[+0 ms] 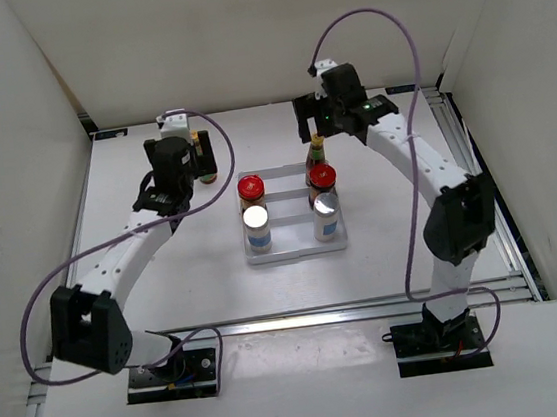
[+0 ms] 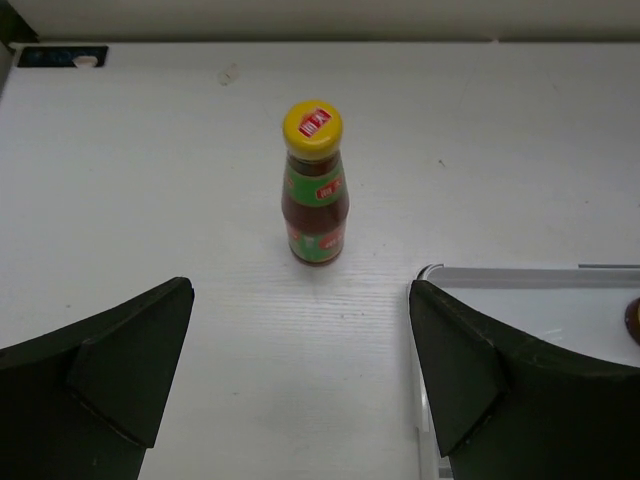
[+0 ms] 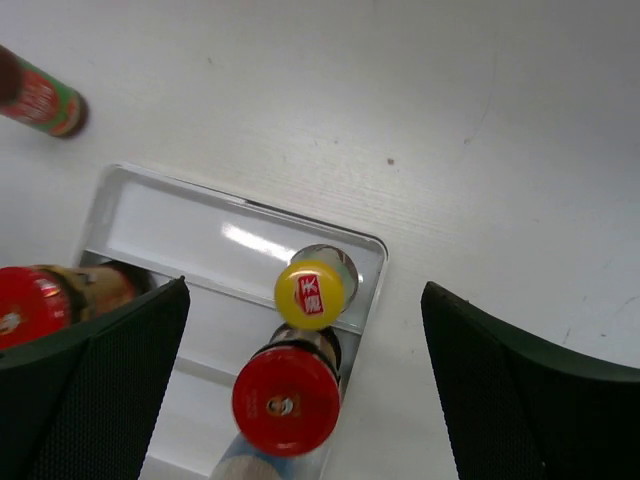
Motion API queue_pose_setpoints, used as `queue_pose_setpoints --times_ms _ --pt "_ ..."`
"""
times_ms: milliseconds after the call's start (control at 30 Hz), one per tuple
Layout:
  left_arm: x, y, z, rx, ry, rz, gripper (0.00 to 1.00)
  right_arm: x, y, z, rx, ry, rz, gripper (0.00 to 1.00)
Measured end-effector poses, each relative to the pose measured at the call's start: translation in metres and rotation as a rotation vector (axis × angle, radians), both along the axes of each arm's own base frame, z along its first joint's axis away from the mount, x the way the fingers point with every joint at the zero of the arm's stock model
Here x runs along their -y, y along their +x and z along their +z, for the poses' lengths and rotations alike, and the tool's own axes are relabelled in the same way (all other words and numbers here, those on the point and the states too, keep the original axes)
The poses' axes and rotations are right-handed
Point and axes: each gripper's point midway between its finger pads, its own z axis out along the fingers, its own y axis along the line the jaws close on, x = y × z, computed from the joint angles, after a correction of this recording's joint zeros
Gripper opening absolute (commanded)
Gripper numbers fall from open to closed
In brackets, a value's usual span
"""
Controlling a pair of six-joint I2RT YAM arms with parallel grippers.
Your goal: Organize the condiment bottles
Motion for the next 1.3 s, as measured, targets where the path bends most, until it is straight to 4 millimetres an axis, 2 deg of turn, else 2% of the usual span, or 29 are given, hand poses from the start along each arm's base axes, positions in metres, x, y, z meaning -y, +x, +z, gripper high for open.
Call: queue_pose_setpoints --times_ms 200,300,333,400,500,700,800,867,900,967,1000,1133,1300 --pt "0.019 0.036 -0.062 -0.122 0.007 -0.029 1.00 0.012 -0.037 0.107 0.190 0.113 0.030 1.00" --pt "0.023 0.054 -0.077 -0.142 0.009 -0.025 1.00 0.021 -0.060 0.139 0.253 0.147 0.043 1.00" --pt "0.023 0.060 -0.079 -0.142 0.009 -0.021 1.00 0.023 -0.066 0.143 0.262 0.151 0.047 1.00" --pt "0.022 0.073 -0.084 -0.140 0.009 -0.008 1.00 0.027 -0.077 0.148 0.270 0.159 0.057 1.00" --pt "0.018 0.091 -0.088 -0.128 0.007 0.015 1.00 0.029 -0.085 0.142 0.258 0.153 0.068 1.00" --pt "0.006 0.113 -0.104 -0.141 0.018 0.060 1.00 0.031 -0.089 0.126 0.219 0.117 0.082 1.00" --pt "0.003 0.120 -0.116 -0.155 0.024 0.075 0.98 0.033 -0.089 0.125 0.218 0.111 0.082 1.00" --pt "0.002 0.125 -0.123 -0.162 0.025 0.079 0.87 0.034 -0.088 0.125 0.219 0.104 0.083 1.00" --pt "0.001 0.127 -0.126 -0.166 0.024 0.083 0.71 0.035 -0.089 0.124 0.218 0.100 0.085 1.00" --pt "-0.001 0.129 -0.131 -0.172 0.019 0.086 0.52 0.037 -0.089 0.122 0.213 0.093 0.084 1.00" --pt "-0.001 0.129 -0.131 -0.171 0.017 0.081 0.36 0.038 -0.089 0.122 0.210 0.090 0.083 1.00" --pt "-0.003 0.130 -0.131 -0.174 0.017 0.083 0.11 0.040 -0.091 0.119 0.197 0.084 0.081 1.00" --pt "-0.003 0.129 -0.130 -0.178 0.024 0.078 0.11 0.044 -0.101 0.122 0.190 0.083 0.084 1.00"
